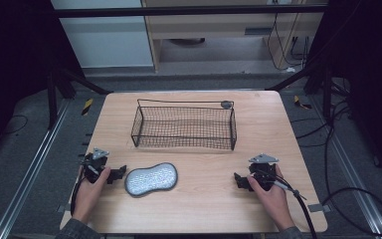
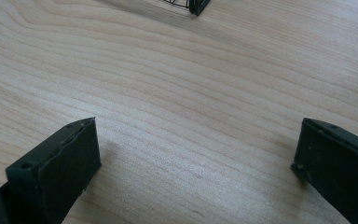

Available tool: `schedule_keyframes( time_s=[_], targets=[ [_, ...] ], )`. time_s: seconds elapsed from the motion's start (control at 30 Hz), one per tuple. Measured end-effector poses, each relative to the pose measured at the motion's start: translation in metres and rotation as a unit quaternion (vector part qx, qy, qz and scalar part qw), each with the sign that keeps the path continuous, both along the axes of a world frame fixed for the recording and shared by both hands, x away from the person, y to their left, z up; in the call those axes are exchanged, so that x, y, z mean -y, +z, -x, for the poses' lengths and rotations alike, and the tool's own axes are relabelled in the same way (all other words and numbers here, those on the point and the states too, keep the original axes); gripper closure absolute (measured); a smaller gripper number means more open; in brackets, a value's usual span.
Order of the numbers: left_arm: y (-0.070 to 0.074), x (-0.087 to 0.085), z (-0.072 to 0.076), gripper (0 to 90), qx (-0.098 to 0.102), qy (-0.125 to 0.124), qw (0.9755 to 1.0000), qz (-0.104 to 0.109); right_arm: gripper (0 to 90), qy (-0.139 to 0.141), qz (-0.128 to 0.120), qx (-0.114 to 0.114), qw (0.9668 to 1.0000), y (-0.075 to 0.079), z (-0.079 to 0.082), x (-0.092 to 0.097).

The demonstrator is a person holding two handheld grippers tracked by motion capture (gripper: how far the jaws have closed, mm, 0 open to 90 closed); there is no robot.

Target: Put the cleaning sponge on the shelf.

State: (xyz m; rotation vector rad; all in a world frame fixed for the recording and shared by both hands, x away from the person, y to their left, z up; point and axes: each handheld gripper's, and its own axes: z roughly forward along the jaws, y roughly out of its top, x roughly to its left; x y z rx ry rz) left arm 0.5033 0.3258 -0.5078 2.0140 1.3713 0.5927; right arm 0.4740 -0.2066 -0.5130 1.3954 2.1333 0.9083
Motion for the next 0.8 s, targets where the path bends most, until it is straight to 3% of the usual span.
schedule_keyframes(
  time_s=[0.07,0.13,0.23,0.43,0.53,0.67,0.8],
  targets=[
    [0.002,0.000,0.002,0.0,-0.004,0.001,1.0000,-0.004,0.4,-0.003,-0.001,0.001,1.0000,0.000,0.001,0.000],
    [0.007,0.001,0.005,4.3,0.002,0.001,1.0000,-0.008,0.4,-0.006,-0.003,-0.001,1.0000,0.000,0.002,-0.001],
    [0.018,0.002,0.009,2.4,0.013,0.000,0.9999,-0.011,0.4,-0.005,-0.002,-0.001,1.0000,0.000,0.002,0.000],
    [0.034,0.011,0.020,2.7,0.021,-0.048,0.9982,-0.030,0.4,-0.002,0.001,0.001,1.0000,0.000,0.002,0.000],
    [0.041,0.020,0.023,3.1,0.020,-0.073,0.9969,-0.023,0.4,-0.002,0.000,0.000,1.0000,0.000,0.002,0.000],
    [0.052,0.039,0.027,2.7,0.029,-0.105,0.9936,-0.030,0.4,-0.002,0.000,0.000,1.0000,0.000,0.003,0.000],
    [0.054,0.052,0.031,2.7,0.032,-0.130,0.9905,-0.031,0.5,-0.001,0.002,0.001,1.0000,0.000,0.003,0.000]
  ],
)
